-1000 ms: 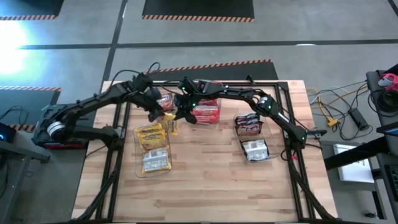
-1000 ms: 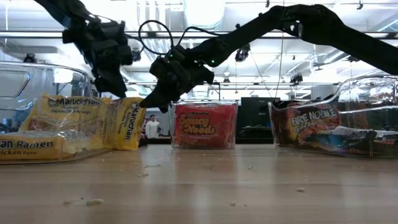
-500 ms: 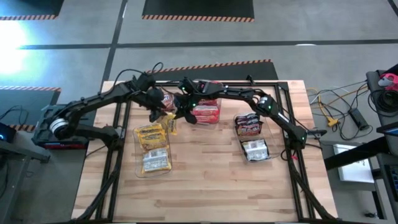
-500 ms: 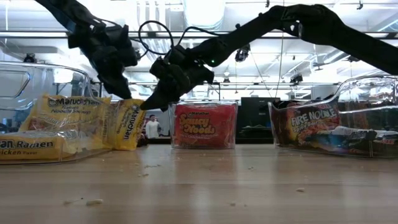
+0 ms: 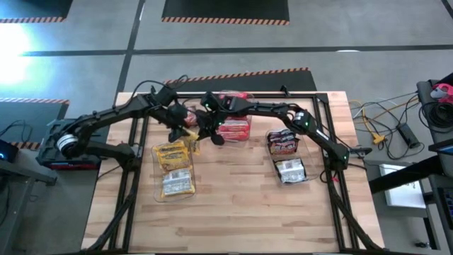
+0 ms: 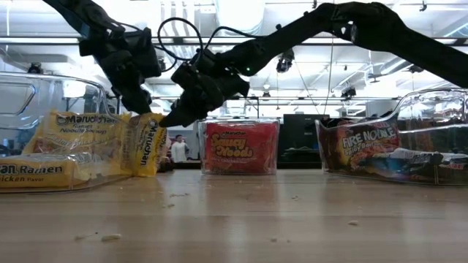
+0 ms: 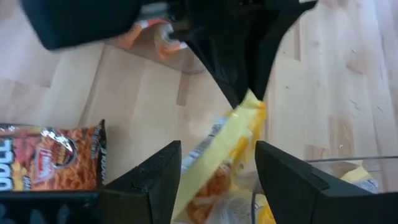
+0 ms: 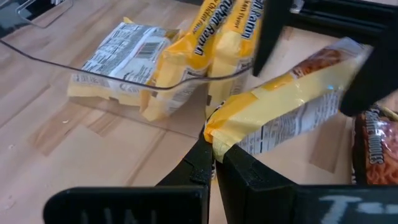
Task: Sort Maruchan noodles
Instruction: Put the yellow pack noodle into the bottom left transparent bin
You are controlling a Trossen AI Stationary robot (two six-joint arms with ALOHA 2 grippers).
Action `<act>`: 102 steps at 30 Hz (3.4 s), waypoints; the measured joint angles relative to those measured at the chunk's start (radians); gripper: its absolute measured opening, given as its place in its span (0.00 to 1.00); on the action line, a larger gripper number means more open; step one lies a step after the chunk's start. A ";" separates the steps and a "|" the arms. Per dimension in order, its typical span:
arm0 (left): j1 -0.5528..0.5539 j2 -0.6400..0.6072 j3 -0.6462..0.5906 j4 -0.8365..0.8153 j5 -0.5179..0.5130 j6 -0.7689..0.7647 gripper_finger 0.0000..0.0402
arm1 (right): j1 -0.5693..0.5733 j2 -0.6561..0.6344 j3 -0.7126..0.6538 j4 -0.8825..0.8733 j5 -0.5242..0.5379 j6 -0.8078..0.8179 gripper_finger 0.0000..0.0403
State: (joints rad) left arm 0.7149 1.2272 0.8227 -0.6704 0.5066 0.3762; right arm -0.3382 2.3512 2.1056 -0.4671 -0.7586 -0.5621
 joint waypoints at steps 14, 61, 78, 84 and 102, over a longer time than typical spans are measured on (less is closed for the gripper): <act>-0.060 0.084 0.003 -0.058 0.020 0.026 0.47 | 0.006 -0.001 0.000 -0.001 0.003 -0.012 0.02; -0.064 0.170 0.047 0.038 -0.096 -0.003 0.47 | 0.003 -0.008 0.061 -0.007 0.194 -0.082 0.02; -0.064 0.166 0.046 0.027 -0.107 0.001 0.15 | 0.003 -0.008 0.063 -0.076 0.201 -0.064 0.04; -0.064 0.164 0.047 0.025 -0.105 0.000 0.05 | 0.002 -0.010 0.063 -0.123 0.193 -0.042 0.16; -0.064 0.150 0.081 0.024 -0.163 -0.065 0.02 | -0.058 -0.137 0.063 -0.339 0.324 -0.011 0.38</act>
State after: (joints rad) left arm 0.6510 1.3768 0.9036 -0.6466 0.3434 0.3111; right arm -0.3966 2.2142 2.1681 -0.8063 -0.4342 -0.5728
